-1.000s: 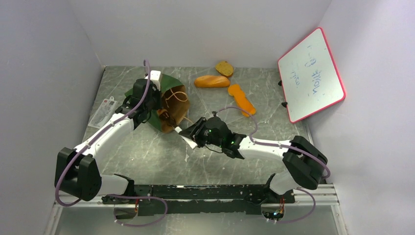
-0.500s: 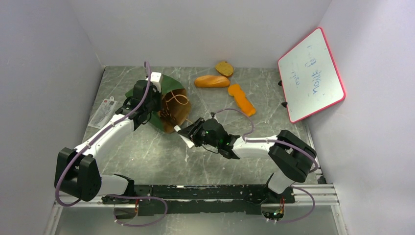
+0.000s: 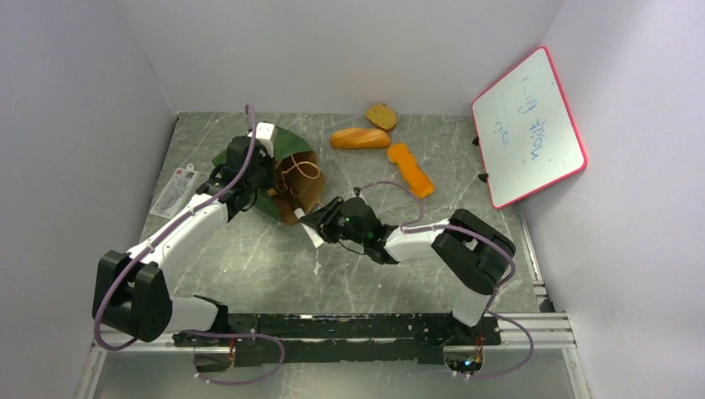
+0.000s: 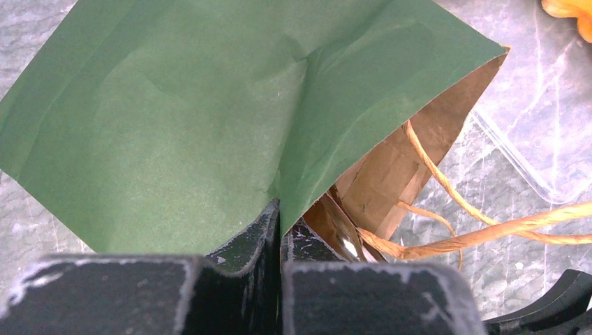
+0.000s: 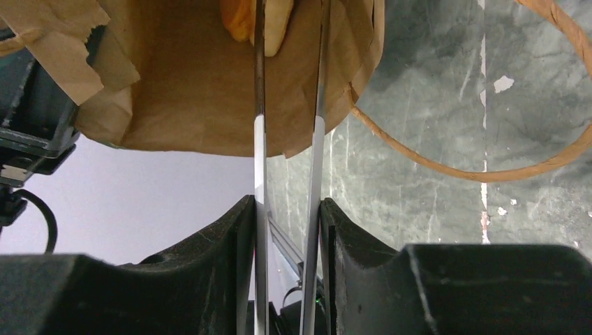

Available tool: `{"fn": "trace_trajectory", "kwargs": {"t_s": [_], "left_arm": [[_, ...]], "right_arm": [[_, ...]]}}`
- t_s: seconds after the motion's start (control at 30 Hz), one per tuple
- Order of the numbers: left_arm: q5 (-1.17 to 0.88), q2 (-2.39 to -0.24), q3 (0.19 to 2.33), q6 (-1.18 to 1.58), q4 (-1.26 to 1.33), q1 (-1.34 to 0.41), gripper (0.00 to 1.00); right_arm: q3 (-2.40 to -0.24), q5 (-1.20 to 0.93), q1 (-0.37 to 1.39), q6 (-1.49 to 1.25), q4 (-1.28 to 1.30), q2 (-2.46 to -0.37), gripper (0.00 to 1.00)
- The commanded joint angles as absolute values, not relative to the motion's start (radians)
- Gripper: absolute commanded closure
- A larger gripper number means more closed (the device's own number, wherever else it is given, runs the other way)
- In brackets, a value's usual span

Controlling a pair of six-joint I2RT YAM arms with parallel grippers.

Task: Take the fake bread out of the paper bag
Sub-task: Take out the fake bread from the paper bag.

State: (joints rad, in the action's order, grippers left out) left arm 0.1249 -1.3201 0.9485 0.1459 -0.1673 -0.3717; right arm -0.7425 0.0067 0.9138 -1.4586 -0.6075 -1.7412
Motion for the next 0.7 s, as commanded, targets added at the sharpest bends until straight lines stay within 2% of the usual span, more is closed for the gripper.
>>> {"fn": "trace_trajectory", "kwargs": {"t_s": [0.0, 0.17, 0.4, 0.67], "left_arm": [[0.101, -1.308, 0.952, 0.153, -0.119, -0.379, 0.93], [0.112, -1.317, 0.956, 0.157, -0.118, -0.379, 0.93], [0.165, -1.343, 0.990, 0.172, -0.139, -0.379, 0.93], [0.253, -1.381, 1.027, 0.187, -0.162, -0.379, 0.93]], "right_arm": [[-0.757, -0.007, 0.895, -1.450, -0.690, -1.748, 0.65], [-0.747, -0.012, 0.887, -1.431, -0.679, -1.725, 0.78], [-0.721, -0.020, 0.878, -1.403, -0.643, -1.668, 1.00], [-0.675, -0.011, 0.878, -1.351, -0.576, -1.567, 1.00]]}}
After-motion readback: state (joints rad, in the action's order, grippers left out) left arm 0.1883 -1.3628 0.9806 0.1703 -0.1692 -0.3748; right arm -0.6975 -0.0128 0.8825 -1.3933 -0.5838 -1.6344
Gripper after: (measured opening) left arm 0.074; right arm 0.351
